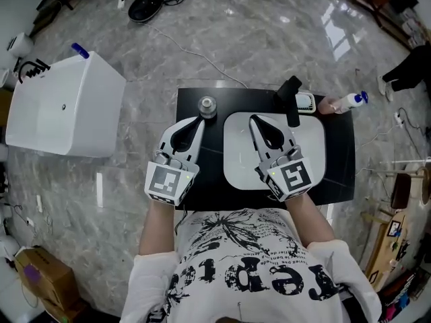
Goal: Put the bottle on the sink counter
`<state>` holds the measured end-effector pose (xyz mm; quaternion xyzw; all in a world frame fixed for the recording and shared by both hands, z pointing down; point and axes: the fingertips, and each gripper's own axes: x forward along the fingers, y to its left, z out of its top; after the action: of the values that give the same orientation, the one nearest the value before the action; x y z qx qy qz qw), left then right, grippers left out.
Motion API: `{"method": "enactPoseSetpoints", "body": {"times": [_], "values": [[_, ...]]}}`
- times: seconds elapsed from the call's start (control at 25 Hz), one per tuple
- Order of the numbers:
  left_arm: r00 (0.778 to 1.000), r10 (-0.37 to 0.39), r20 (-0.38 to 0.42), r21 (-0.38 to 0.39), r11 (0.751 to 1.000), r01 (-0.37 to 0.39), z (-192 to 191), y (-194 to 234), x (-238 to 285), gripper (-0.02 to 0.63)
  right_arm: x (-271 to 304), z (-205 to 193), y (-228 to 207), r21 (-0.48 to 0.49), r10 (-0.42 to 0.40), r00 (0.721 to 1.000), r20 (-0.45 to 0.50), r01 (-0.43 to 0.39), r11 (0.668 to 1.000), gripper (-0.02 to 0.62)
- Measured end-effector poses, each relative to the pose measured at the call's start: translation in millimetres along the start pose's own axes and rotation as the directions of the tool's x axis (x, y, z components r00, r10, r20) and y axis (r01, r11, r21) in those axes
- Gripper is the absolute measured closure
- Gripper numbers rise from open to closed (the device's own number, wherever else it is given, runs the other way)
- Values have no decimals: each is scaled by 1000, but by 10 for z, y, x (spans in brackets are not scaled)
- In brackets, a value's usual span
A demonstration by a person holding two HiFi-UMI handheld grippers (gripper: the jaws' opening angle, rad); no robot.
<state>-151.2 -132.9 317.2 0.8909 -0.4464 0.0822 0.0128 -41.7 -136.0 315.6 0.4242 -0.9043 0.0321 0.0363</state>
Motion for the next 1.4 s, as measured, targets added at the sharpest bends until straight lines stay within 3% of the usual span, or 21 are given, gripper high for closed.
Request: {"method": "enactPoseSetpoints", "body": {"times": [0.2,0.8,1.4], "values": [[998,6,63,-38,999,-3,57,-79,-124,592,-40,-8,86,-14,28,1000,-5,-28,999,581],[997,-24,80,-32,999,26,85,-223,-292,591,-159,-96,257,-49,53,998,-42,-55,997,583],[995,-29,99,-70,997,36,-6,-160,-375,591,-114,-189,344,-67,20,999,-42,-23,997,583]]}}
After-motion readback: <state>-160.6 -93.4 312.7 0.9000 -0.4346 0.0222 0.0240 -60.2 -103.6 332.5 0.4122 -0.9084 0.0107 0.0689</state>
